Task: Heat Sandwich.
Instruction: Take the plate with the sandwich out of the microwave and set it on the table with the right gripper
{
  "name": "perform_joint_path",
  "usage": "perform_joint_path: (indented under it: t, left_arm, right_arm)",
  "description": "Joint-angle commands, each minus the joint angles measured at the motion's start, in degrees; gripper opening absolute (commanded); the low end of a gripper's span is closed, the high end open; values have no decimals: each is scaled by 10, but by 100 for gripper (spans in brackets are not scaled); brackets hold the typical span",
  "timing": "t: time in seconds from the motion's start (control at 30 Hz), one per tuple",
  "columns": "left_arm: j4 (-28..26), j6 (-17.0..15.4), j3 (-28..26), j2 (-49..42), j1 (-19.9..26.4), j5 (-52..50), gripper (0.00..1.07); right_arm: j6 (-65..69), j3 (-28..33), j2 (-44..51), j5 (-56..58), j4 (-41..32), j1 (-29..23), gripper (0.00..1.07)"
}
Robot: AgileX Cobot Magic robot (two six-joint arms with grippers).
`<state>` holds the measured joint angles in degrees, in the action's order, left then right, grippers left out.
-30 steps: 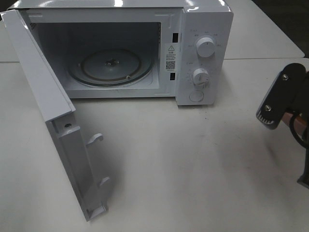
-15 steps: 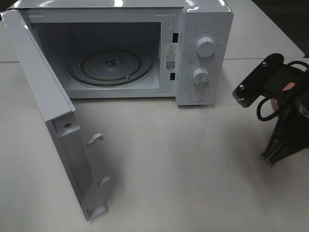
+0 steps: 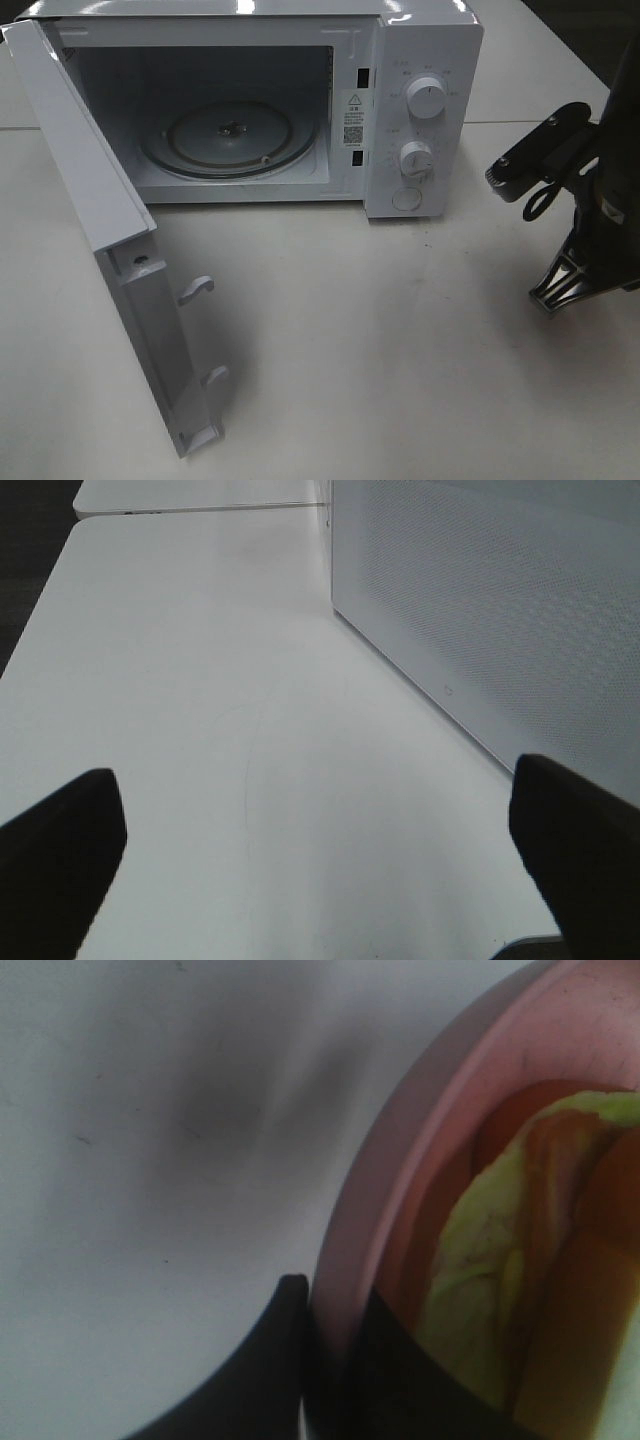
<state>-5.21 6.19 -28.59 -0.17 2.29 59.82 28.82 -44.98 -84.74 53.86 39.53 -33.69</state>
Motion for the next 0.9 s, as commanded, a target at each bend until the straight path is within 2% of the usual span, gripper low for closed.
perform_joint_path:
  t: [0.03, 0.37, 0.9]
  left_arm:
    - [-2, -2, 1, -14, 1, -4, 103]
    - [-2, -2, 1, -14, 1, -4, 103]
    - [-2, -2, 1, -14, 1, -4, 103]
  right_arm:
    - [8, -4, -1, 13, 32, 19, 0]
    - [14, -3, -11, -11, 45, 76, 0]
    - [69, -3, -80, -56, 80, 77, 0]
